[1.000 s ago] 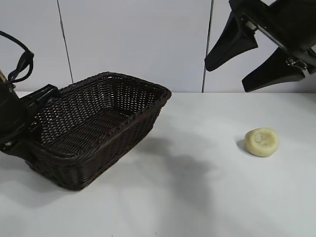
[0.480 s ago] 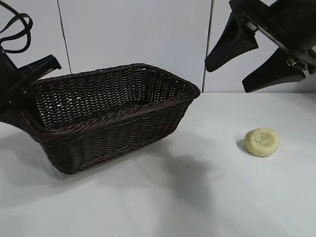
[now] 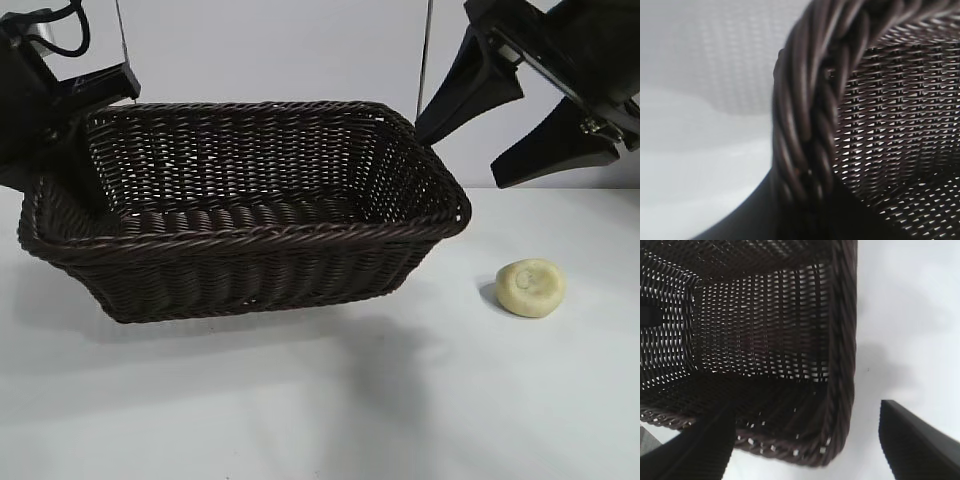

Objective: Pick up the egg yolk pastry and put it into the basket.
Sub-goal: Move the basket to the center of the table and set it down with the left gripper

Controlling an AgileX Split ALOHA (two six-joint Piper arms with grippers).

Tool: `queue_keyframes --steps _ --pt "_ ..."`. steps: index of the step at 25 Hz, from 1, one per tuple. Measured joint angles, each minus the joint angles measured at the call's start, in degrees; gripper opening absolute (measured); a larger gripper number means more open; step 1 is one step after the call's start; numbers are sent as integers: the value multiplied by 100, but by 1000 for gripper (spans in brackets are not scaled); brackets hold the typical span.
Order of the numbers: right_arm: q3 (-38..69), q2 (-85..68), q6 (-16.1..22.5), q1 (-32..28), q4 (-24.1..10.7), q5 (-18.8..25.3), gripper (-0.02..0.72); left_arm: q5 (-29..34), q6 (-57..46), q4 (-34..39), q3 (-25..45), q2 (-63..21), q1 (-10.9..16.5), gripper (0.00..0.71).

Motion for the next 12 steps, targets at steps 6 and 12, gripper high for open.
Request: queue_keyframes --steps 6,12 --pt "0 0 0 0 0 0 567 -161 187 -255 -76 426 0 99" --pt "0 0 0 0 0 0 567 -270 192 -283 -76 647 0 99"
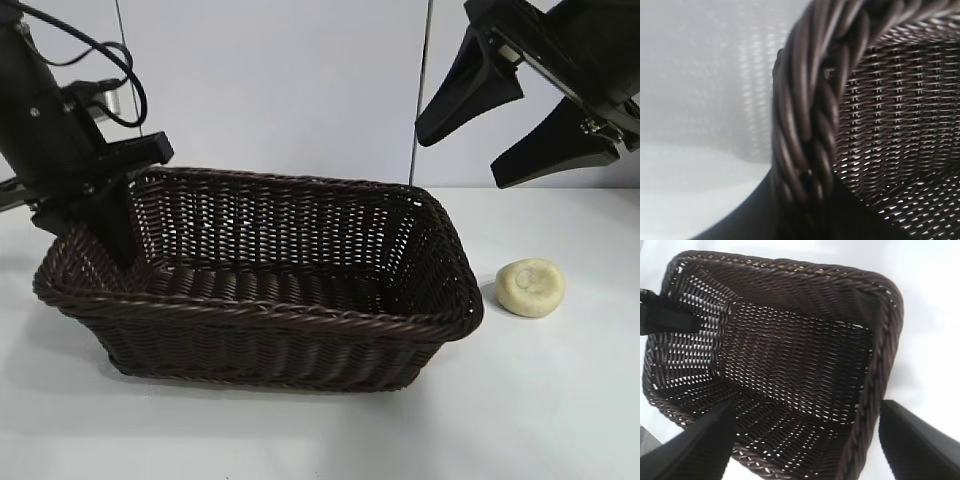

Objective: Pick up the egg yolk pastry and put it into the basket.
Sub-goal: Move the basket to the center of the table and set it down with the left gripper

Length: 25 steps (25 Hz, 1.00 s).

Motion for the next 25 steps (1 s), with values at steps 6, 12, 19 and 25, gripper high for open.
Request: queue_keyframes --steps 6,12,19,25 --pt "0 0 0 0 0 12 567 -34 10 -33 0 26 0 101" --pt "0 0 0 0 -2 14 567 26 10 -108 -14 15 0 391" --pt "0 0 8 0 -2 18 567 711 10 305 -485 -320 0 539" --pt "0 0 13 0 -6 18 567 1283 -14 942 -1148 -722 0 543"
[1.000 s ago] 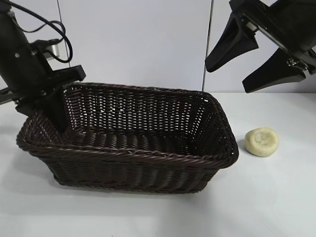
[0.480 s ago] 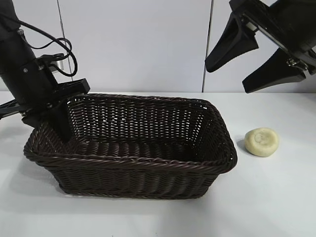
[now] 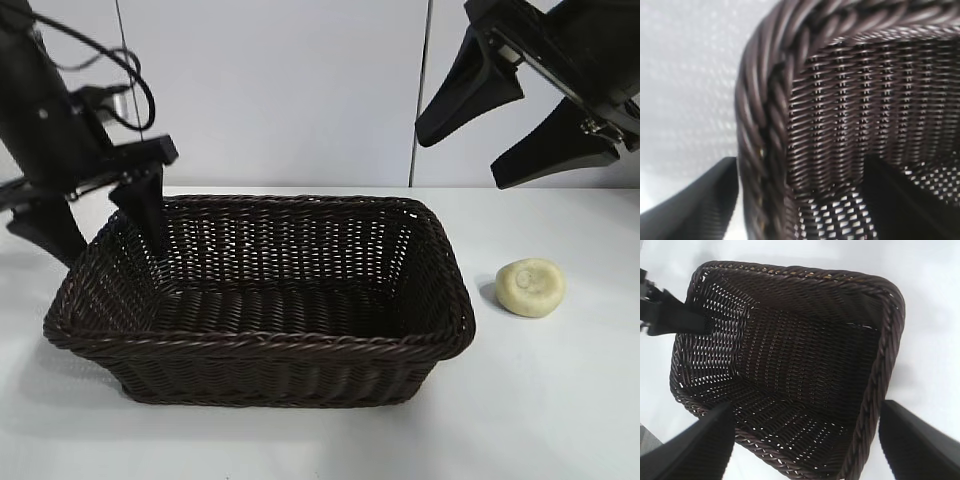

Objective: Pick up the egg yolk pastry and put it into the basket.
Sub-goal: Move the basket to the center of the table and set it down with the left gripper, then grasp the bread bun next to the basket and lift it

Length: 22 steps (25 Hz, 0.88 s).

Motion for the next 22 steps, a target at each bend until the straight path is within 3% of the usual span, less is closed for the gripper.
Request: queue_keyframes --steps 9,12,18,22 --pt "0 0 6 0 -10 6 567 180 -468 1628 -211 19 86 543" --pt "0 0 6 0 -10 6 567 180 -507 1768 -211 60 380 543" --pt "0 0 6 0 -10 6 567 219 -507 1806 -213 66 1216 543" --pt "0 0 6 0 -10 6 567 330 -514 1813 -213 66 1424 543"
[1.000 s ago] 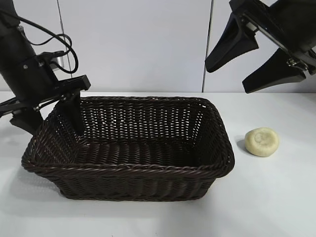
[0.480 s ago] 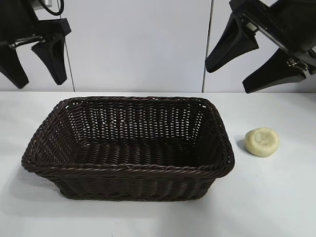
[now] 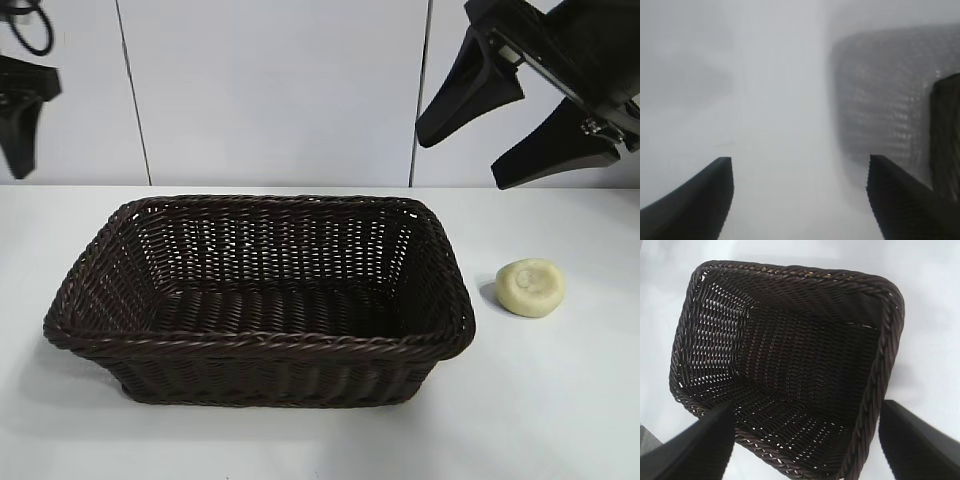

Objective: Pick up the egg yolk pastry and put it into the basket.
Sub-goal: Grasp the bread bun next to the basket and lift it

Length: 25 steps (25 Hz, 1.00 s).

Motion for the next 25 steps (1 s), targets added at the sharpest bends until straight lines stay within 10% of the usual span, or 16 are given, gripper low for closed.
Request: queue_keyframes --steps 10,25 --pt "0 0 0 0 0 0 567 62 0 -110 357 -481 5 543" --pt "0 0 0 0 0 0 567 -9 6 -146 3708 -4236 5 543"
